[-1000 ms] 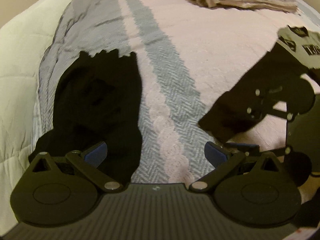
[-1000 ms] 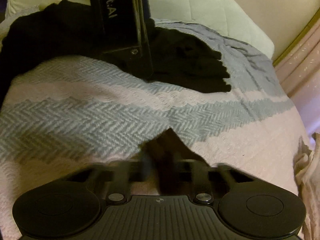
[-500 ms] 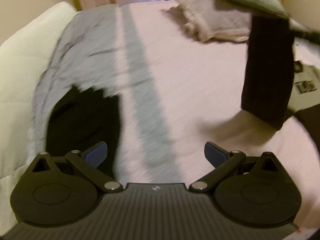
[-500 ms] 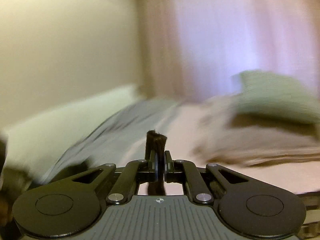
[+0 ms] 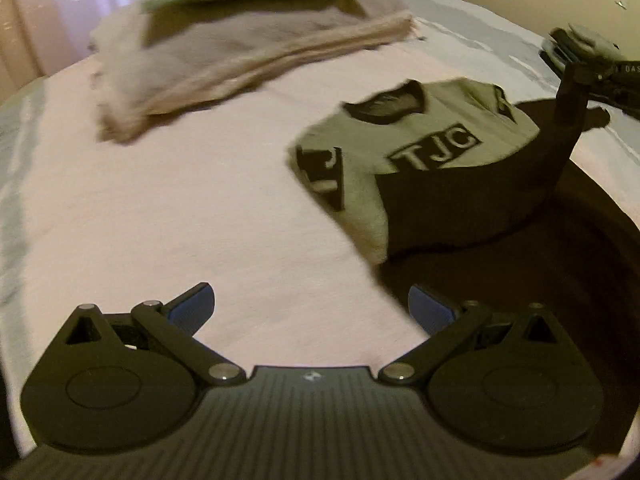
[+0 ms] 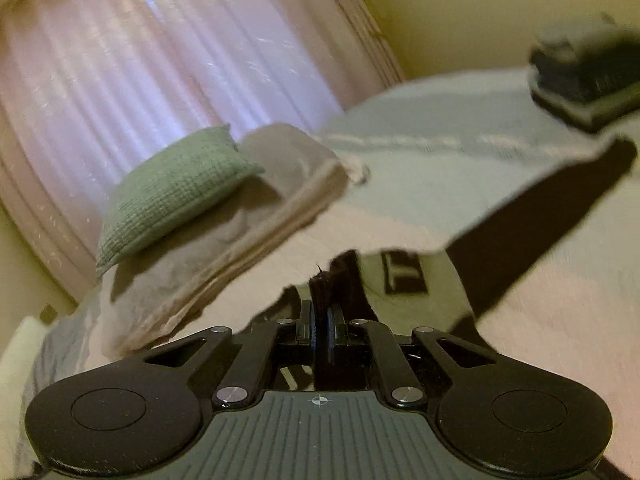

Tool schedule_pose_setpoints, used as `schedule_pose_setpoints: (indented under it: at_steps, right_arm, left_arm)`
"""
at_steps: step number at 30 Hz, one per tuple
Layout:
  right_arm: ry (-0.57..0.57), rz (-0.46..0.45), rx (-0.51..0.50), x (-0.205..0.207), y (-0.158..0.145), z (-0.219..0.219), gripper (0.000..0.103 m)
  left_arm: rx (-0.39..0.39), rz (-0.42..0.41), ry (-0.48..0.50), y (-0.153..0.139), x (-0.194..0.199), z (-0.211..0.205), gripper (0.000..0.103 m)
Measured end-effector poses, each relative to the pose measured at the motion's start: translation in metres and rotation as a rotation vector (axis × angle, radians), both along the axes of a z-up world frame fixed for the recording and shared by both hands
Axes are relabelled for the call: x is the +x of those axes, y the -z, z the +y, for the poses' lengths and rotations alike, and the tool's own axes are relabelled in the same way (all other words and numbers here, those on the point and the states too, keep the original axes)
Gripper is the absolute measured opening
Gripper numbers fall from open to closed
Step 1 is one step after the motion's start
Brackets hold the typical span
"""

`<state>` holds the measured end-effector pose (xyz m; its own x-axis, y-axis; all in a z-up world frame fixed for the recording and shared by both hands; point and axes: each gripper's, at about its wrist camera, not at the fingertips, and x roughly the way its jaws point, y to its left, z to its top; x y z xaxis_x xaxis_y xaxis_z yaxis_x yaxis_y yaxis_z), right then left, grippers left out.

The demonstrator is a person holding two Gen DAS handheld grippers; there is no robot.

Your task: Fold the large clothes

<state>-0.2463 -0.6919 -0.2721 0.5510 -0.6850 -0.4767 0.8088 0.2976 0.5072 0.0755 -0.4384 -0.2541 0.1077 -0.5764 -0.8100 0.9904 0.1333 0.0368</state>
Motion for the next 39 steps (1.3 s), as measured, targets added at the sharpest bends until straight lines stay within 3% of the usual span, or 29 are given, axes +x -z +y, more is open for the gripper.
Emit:
schedule_pose_setpoints:
  at_steps: [6, 10, 18, 25, 30, 39]
  right_arm:
    - [-0.045, -0.053, 0.040, -0.034, 0.009, -0.004, 0.002]
    - [0.012, -0.045, 0.083, -0.059, 0.021, 0.004, 0.002]
    - [0.175, 0.048, 0.223, -0.100, 0.065, 0.019, 0.002]
    - [0.179, 0.004, 0.272, -0.121, 0.075, 0.021, 0.015]
    - [0.142, -0.028, 0.304, -0.125, 0.073, 0.012, 0.015]
    - [0.092, 0.029, 0.326, -0.125, 0.073, 0.008, 0.009]
  left_arm:
    - [0.036, -0.011, 0.031, 0.035, -0.036, -0.047, 0.102]
    - [0.047, 0.017, 0.013, 0.045, -0.034, -0.061, 0.102]
    - [0.038, 0.017, 0.063, 0.041, -0.045, -0.079, 0.102]
    - [0.042, 0.010, 0.138, 0.040, -0.067, -0.099, 0.101]
    - [0.041, 0.008, 0.174, 0.037, -0.083, -0.114, 0.102]
    - [0.040, 0.013, 0.184, 0.036, -0.102, -0.129, 0.102]
